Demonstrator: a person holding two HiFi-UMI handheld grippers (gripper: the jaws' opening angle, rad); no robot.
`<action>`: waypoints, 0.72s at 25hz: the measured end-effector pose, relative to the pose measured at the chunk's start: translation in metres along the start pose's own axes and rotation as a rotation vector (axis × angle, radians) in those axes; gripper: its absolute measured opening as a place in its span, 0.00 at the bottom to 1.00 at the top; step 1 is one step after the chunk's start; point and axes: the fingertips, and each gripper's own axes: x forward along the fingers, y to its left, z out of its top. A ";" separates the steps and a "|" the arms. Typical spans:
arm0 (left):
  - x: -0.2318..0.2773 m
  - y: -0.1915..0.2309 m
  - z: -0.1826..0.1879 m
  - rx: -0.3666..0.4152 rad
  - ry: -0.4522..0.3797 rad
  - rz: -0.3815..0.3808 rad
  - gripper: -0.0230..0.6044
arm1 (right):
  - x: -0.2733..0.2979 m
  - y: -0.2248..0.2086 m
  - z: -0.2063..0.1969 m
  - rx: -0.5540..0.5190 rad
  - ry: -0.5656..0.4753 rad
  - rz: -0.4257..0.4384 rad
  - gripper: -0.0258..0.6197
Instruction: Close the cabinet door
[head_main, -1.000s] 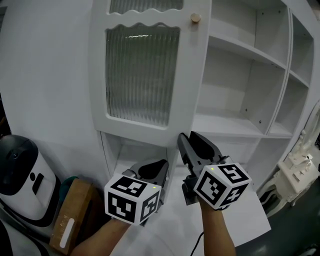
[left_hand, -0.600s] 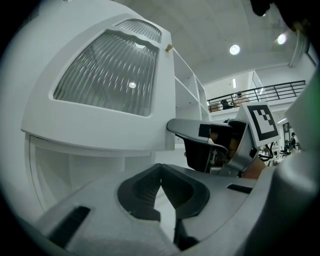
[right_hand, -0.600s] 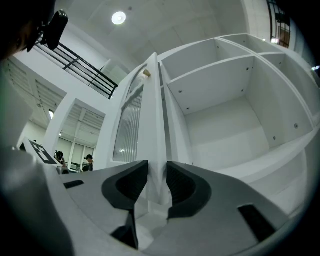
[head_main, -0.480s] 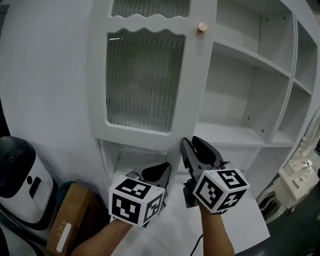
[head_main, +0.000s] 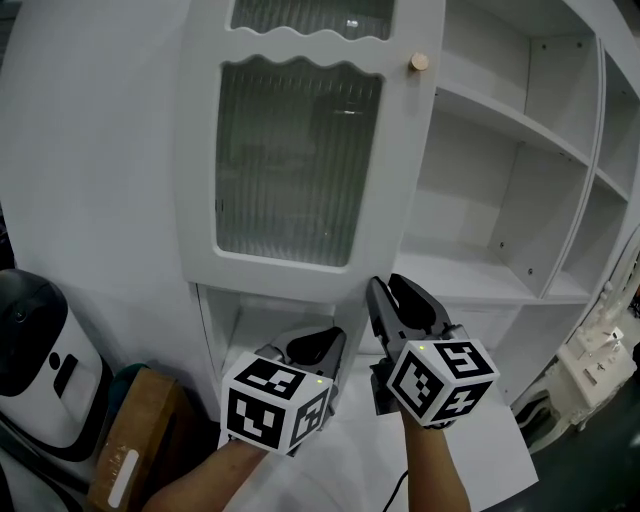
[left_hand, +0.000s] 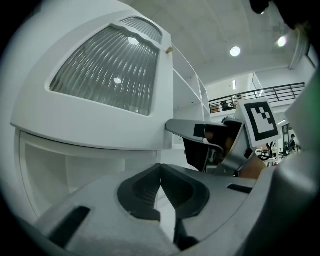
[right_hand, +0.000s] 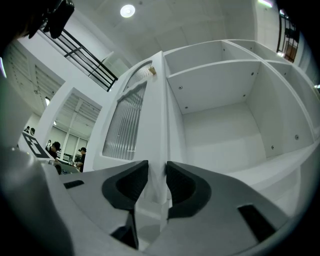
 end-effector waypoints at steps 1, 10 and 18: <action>0.000 0.001 0.000 -0.001 -0.002 0.000 0.06 | 0.002 -0.001 0.000 -0.004 0.003 -0.003 0.23; 0.002 0.011 -0.001 -0.008 -0.001 0.007 0.06 | 0.012 -0.005 -0.001 -0.035 0.012 -0.022 0.23; 0.008 0.014 -0.003 -0.014 0.003 0.008 0.06 | 0.012 -0.004 0.000 -0.040 0.007 -0.015 0.23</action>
